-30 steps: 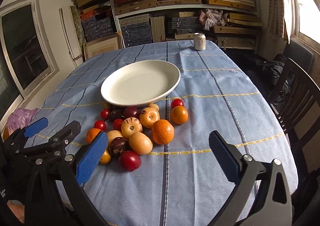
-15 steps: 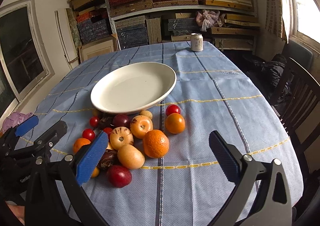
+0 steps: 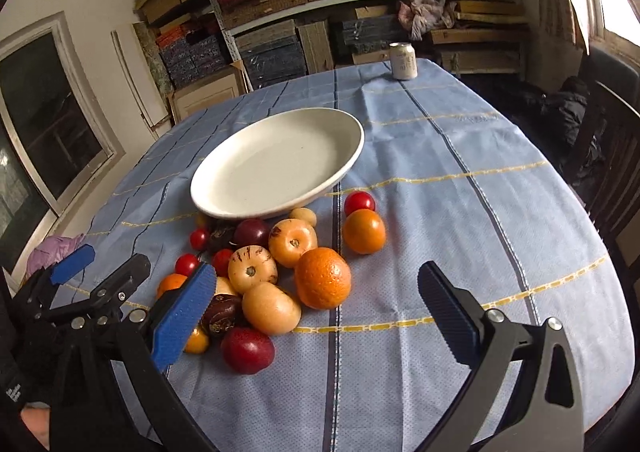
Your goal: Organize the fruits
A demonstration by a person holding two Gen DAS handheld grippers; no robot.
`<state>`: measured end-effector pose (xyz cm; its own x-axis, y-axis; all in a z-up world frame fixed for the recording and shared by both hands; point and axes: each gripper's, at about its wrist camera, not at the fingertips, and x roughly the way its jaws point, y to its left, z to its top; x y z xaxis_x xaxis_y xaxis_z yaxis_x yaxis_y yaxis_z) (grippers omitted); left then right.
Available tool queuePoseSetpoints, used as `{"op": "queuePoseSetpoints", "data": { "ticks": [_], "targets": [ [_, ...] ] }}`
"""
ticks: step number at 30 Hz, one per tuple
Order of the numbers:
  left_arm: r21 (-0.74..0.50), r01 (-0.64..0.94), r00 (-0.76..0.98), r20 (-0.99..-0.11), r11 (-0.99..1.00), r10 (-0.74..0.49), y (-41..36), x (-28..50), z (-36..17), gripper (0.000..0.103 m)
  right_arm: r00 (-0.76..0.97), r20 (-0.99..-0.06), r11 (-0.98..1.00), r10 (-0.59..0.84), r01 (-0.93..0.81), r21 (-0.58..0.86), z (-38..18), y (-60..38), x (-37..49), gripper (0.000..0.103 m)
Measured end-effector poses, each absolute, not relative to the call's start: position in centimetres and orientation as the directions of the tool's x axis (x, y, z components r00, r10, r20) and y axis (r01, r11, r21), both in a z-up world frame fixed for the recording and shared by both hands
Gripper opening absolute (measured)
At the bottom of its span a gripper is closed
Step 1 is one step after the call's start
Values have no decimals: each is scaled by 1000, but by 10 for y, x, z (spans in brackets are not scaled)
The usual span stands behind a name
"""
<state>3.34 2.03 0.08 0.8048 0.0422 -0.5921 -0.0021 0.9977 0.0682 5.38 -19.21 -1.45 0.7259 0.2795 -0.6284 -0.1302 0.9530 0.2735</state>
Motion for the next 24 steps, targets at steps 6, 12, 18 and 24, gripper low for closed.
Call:
{"op": "queuePoseSetpoints", "data": {
  "ticks": [6, 12, 18, 24],
  "targets": [
    [48, -6, 799, -601, 999, 33, 21, 38, 0, 100, 772, -614, 987, 163, -128, 101, -15, -181, 45, 99],
    [-18, -19, 797, -604, 1000, 4, 28, 41, 3, 100, 766, -619, 984, 176, -147, 98, -17, -177, 42, 99],
    [-40, -33, 797, -604, 999, 3, 31, 36, 6, 100, 782, -602, 987, 163, -136, 92, -13, -179, 38, 99],
    [-14, -36, 813, -582, 999, 21, 27, 26, 11, 100, 789, -595, 987, 156, -149, 62, -8, -177, 29, 99]
  ]
}}
